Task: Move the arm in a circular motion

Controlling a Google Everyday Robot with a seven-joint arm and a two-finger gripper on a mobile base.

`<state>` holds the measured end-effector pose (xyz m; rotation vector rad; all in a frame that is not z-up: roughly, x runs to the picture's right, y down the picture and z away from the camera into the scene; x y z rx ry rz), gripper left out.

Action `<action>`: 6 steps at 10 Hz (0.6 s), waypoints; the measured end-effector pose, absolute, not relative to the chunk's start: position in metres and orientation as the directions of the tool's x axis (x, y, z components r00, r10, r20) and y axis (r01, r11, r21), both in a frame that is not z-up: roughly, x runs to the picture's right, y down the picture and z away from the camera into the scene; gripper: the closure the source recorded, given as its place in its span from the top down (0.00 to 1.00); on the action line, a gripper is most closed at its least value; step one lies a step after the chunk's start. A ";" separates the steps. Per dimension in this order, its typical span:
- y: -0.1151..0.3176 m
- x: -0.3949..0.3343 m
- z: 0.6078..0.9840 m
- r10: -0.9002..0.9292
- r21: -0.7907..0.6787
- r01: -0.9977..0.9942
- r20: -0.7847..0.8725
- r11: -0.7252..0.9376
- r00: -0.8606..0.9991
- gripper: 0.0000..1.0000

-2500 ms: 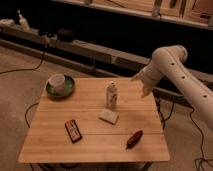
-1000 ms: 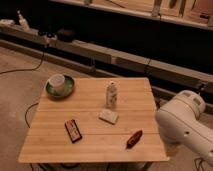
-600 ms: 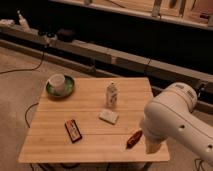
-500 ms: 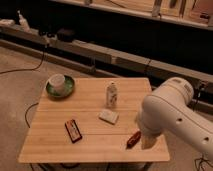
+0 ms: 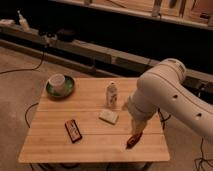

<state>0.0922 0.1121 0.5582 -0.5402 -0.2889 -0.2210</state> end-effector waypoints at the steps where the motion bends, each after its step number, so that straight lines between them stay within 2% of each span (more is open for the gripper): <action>1: 0.106 0.082 0.560 -0.141 -0.465 0.306 0.357 0.831 0.923 0.65; 3: 0.083 0.053 0.579 -0.188 -0.431 0.376 0.416 0.820 0.889 0.65; 6: 0.033 0.030 0.621 -0.322 -0.286 0.484 0.464 0.827 0.825 0.65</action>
